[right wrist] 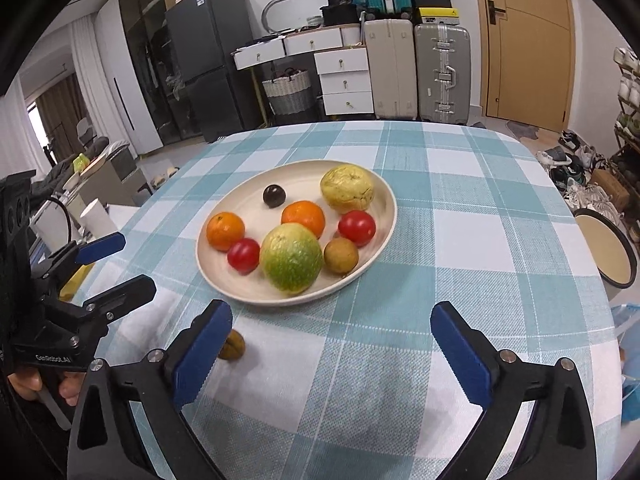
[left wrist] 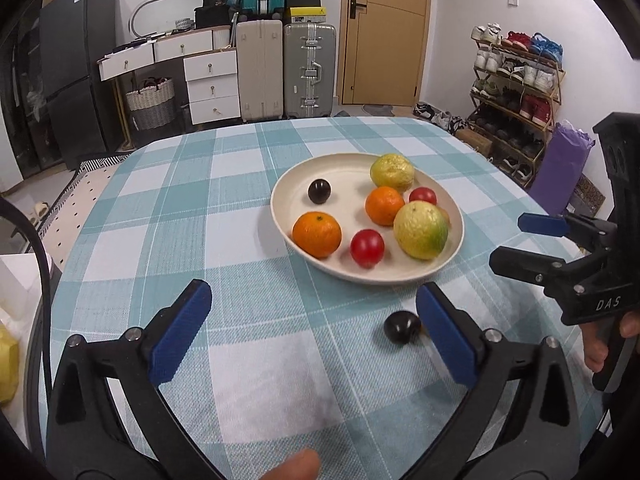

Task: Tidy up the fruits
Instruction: 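Open both tools and move them toward the last plum and longan, then close the right tool on the last longan while the left tool grasps the last plum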

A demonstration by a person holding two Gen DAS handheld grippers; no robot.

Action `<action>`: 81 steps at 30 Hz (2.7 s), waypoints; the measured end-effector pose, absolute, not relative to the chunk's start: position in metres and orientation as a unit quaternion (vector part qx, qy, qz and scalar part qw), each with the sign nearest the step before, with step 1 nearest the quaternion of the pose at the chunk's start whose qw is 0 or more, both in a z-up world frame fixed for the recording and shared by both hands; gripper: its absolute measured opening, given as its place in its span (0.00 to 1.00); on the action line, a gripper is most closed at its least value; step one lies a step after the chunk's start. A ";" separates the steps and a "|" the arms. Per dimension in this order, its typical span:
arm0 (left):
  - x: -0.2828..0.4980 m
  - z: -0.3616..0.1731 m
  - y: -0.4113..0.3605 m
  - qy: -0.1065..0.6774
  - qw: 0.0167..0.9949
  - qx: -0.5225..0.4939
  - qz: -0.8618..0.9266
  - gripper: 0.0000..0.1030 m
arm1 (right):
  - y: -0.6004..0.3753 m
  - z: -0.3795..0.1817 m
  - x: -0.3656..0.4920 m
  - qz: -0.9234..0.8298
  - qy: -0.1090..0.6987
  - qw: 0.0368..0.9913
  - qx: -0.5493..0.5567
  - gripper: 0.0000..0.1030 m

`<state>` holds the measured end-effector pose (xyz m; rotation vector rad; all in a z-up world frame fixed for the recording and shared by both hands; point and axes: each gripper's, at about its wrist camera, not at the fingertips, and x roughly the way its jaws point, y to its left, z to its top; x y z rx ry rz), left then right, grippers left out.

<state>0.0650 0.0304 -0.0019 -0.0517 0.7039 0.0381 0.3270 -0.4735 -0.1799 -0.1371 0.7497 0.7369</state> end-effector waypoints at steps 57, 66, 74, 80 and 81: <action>0.061 -0.026 0.042 0.370 0.926 -0.073 0.014 0.99 | -0.414 -0.212 0.289 0.442 0.388 0.794 -0.154 0.49; 0.060 -0.027 0.042 0.370 0.926 -0.075 0.010 0.99 | -0.409 -0.213 0.286 0.450 0.385 0.790 -0.160 0.28; 0.061 -0.027 0.037 0.374 0.925 -0.071 0.005 0.99 | -0.418 -0.208 0.285 0.444 0.371 0.802 -0.151 0.27; 0.065 -0.031 0.023 0.391 0.919 -0.057 -0.011 0.99 | -0.433 -0.203 0.294 0.431 0.370 0.812 -0.134 0.27; 0.067 -0.032 0.020 0.394 0.917 -0.052 -0.012 0.99 | -0.436 -0.203 0.295 0.429 0.370 0.814 -0.133 0.27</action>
